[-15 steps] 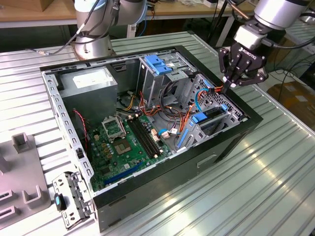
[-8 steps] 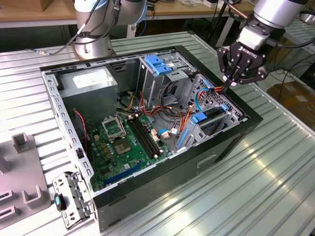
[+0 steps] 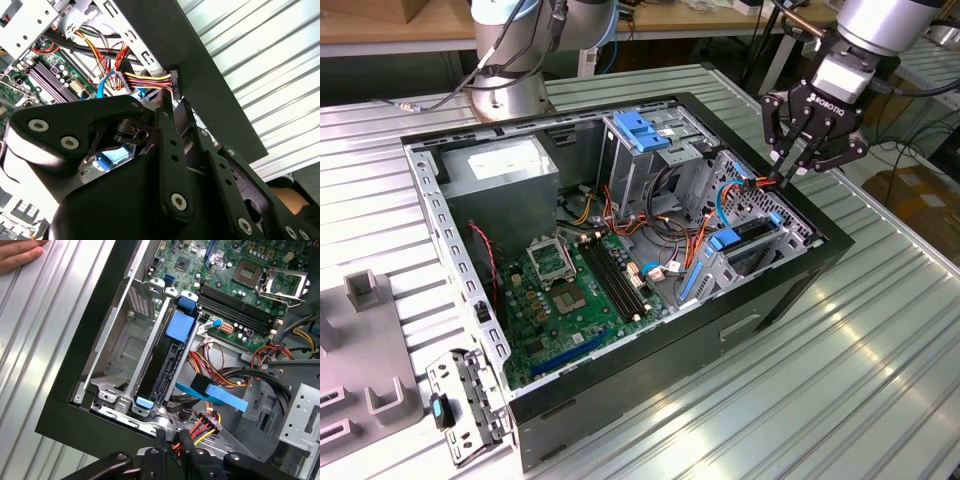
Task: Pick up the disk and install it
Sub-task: 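Insert the first disk wire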
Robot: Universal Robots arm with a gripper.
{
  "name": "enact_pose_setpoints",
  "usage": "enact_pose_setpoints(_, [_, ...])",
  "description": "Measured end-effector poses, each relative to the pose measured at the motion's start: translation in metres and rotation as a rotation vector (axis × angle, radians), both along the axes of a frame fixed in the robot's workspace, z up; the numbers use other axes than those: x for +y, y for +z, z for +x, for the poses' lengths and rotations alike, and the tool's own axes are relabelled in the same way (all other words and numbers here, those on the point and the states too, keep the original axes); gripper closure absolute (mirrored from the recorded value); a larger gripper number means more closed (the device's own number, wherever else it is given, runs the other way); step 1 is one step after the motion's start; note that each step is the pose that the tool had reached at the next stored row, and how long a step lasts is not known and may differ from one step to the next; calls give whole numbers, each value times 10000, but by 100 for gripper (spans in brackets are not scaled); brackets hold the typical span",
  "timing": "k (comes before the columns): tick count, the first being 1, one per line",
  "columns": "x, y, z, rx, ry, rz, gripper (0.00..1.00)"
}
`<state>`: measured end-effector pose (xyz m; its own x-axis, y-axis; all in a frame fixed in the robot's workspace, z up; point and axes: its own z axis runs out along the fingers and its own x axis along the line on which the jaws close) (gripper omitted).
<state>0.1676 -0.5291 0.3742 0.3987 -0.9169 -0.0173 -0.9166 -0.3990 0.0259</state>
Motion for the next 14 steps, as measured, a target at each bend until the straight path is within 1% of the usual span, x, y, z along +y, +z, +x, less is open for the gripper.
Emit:
enact_pose_setpoints(2, [4,0,5,0,197,0,75])
enact_pose_setpoints(4, [7,0,11,0,545,0,75])
enact_pose_setpoints(9, [12,1,35,0,1014,-1,75])
enact_pose_setpoints(11, [12,0,41,0,1311,-1,75])
enact_pose_setpoints(12, [11,1,41,0,1622,-1,75])
enact_pose_setpoints(14, [12,-1,42,0,2081,1,75])
